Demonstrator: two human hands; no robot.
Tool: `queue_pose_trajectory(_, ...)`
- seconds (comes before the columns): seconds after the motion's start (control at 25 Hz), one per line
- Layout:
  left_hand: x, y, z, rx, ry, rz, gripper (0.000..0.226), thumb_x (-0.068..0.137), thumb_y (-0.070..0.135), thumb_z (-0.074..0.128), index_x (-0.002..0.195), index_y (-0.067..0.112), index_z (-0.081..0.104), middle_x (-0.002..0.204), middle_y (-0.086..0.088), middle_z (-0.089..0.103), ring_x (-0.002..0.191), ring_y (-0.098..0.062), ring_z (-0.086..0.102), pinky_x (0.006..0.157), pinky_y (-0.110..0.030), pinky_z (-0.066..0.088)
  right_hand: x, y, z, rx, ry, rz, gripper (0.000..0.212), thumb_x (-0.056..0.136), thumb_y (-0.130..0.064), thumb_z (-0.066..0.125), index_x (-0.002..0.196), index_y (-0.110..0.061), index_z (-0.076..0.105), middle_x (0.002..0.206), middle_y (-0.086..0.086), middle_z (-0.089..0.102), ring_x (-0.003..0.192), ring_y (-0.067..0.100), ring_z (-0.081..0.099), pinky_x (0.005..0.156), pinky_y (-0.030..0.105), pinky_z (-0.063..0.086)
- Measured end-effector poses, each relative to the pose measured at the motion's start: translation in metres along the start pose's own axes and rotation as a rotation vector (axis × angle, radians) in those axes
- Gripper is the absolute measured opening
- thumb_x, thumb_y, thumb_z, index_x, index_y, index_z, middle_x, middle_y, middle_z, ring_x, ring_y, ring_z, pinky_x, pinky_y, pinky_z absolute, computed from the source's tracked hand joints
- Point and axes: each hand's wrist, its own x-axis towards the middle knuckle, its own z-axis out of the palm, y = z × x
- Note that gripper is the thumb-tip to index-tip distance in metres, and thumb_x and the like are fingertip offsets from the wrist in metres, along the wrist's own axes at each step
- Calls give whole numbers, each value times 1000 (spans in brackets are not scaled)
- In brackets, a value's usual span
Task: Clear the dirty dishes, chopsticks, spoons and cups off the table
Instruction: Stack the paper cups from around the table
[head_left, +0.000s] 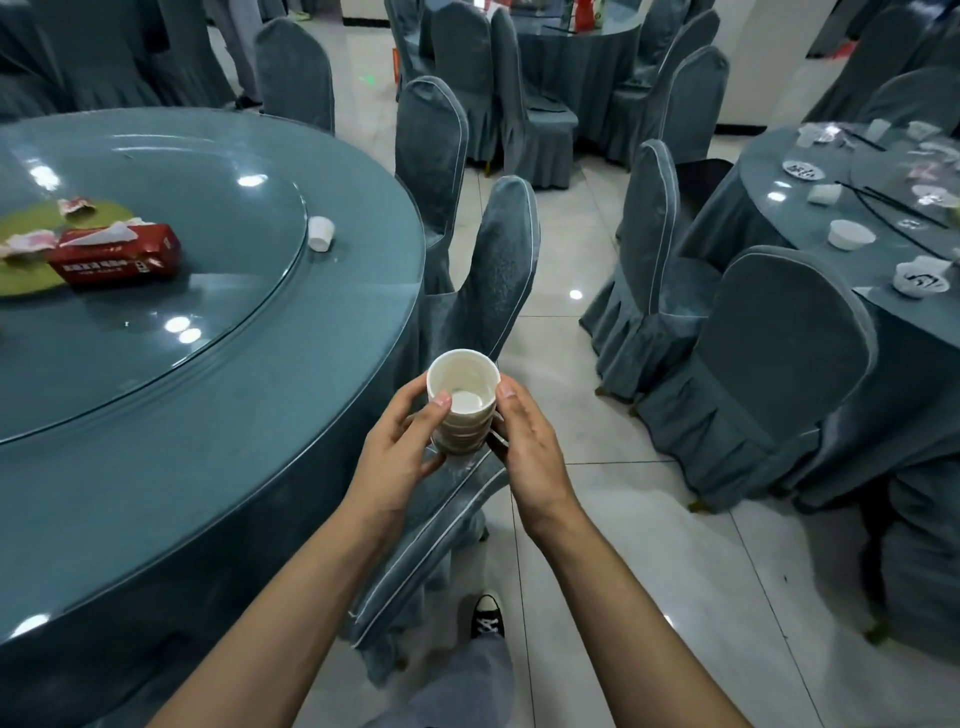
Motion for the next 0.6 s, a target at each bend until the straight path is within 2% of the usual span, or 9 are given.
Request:
queue_pose_trajectory(0.16, 40, -2, 21, 2, 31, 20, 42, 80, 49, 68, 122, 39, 67, 115, 3, 74, 119, -24, 65, 91, -38, 54, 42, -3, -19, -32, -28, 4, 44, 93, -57, 49, 125, -32, 66, 124, -3, 70, 121, 17, 64, 109, 50, 46)
queue_pose_trajectory(0.28, 73, -4, 38, -4, 59, 3, 33, 90, 39, 67, 123, 39, 67, 114, 3, 73, 118, -26, 65, 91, -38, 55, 79, -7, -35, -32, -48, 21, 38, 97, -48, 48, 125, -30, 65, 124, -4, 70, 120, 15, 64, 110, 48, 46)
queue_pose_trajectory(0.44, 117, -2, 60, -26, 79, 4, 49, 78, 50, 68, 126, 36, 65, 118, 0, 72, 119, -25, 66, 82, -32, 54, 130, -14, -51, -34, -79, 51, 27, 106, -38, 46, 124, -32, 66, 122, -6, 71, 118, 12, 64, 109, 45, 47)
queue_pose_trajectory(0.6, 154, 3, 70, -41, 108, 2, 43, 83, 49, 72, 124, 39, 66, 117, 2, 73, 117, -24, 66, 83, -32, 53, 170, -18, -58, -23, -103, 57, 26, 107, -31, 46, 124, -30, 66, 123, -5, 71, 118, 13, 65, 109, 45, 48)
